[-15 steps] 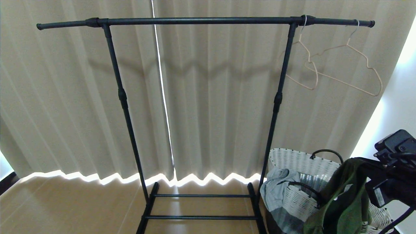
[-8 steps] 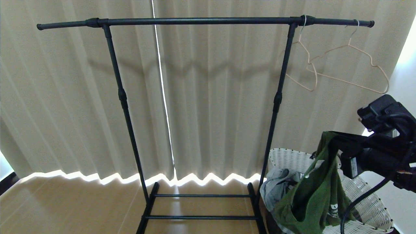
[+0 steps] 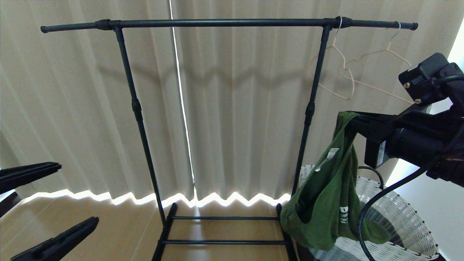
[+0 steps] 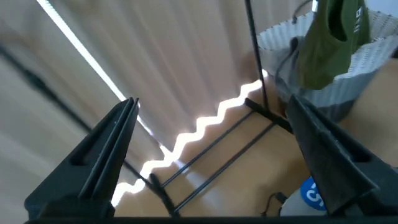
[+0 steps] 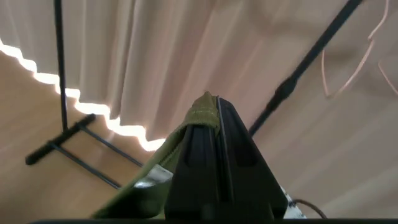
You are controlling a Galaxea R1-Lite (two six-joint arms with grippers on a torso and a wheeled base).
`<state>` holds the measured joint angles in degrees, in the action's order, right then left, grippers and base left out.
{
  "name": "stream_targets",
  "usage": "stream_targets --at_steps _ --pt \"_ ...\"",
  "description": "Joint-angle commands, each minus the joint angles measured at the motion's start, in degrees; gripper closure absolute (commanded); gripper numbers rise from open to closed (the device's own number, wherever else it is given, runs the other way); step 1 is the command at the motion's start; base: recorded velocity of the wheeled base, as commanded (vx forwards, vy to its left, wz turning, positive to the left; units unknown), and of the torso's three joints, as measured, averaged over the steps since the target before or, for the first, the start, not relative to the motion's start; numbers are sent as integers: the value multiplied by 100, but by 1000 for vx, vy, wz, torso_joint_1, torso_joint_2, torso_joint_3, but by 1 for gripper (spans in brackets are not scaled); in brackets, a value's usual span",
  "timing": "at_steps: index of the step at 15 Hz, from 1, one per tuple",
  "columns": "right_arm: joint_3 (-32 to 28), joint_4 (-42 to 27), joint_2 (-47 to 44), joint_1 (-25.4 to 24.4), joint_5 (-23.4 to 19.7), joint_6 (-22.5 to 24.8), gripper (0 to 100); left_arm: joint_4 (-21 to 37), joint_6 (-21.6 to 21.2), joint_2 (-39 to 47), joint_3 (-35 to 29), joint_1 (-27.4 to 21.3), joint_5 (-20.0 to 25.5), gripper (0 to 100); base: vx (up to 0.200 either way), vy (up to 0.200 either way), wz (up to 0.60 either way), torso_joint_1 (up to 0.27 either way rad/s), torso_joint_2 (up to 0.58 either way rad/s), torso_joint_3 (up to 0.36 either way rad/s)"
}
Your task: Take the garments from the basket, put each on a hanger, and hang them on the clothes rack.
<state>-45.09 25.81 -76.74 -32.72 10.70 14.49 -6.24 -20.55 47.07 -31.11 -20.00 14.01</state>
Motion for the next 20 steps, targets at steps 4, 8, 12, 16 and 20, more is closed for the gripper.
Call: stream_targets --at_steps 4,8,12,16,20 --pt "-158 21 54 -296 2 -122 100 -1740 878 2869 -607 -3203 -2394 0 0 0 0 0 0 0" --pt "-210 30 107 -463 2 -245 100 -2180 1203 4214 -1187 -3959 -2745 0 0 0 0 0 0 0" --pt "-219 65 98 -542 -16 -254 100 -2733 1669 5348 -1925 -4152 -2754 0 0 0 0 0 0 0" --pt "-184 38 247 -674 -16 -368 100 -3041 1915 6060 -2338 -4055 -3000 0 0 0 0 0 0 0" --pt "-131 30 370 -674 -16 -368 100 -3041 1967 6288 -2347 -3800 -3396 0 0 0 0 0 0 0"
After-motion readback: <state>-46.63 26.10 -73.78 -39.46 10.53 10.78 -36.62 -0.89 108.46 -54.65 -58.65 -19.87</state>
